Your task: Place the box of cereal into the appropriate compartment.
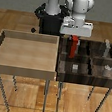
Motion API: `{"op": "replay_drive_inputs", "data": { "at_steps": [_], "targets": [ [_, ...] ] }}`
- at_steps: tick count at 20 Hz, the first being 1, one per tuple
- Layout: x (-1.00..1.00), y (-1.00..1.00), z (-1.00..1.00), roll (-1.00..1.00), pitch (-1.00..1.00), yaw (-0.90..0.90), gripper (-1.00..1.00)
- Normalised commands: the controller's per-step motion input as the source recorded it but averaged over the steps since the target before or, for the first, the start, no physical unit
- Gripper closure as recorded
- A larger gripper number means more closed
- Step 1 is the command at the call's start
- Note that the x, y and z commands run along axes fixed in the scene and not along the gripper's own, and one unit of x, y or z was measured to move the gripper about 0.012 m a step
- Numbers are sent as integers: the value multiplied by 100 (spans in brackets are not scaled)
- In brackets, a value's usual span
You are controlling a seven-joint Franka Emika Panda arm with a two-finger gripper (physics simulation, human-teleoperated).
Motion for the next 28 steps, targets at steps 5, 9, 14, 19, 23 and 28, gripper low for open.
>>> {"op": "replay_drive_inputs", "data": {
  "at_steps": [5, 9, 14, 19, 23, 28],
  "targets": [
    [0, 100, 0, 0, 0, 0, 100],
    [0, 100, 0, 0, 0, 0, 100],
    [0, 100, 0, 0, 0, 0, 100],
    [-10, 100, 0, 0, 0, 0, 100],
    [-75, 0, 0, 0, 0, 0, 100],
    [-100, 0, 0, 0, 0, 0, 100]
  ]
}}
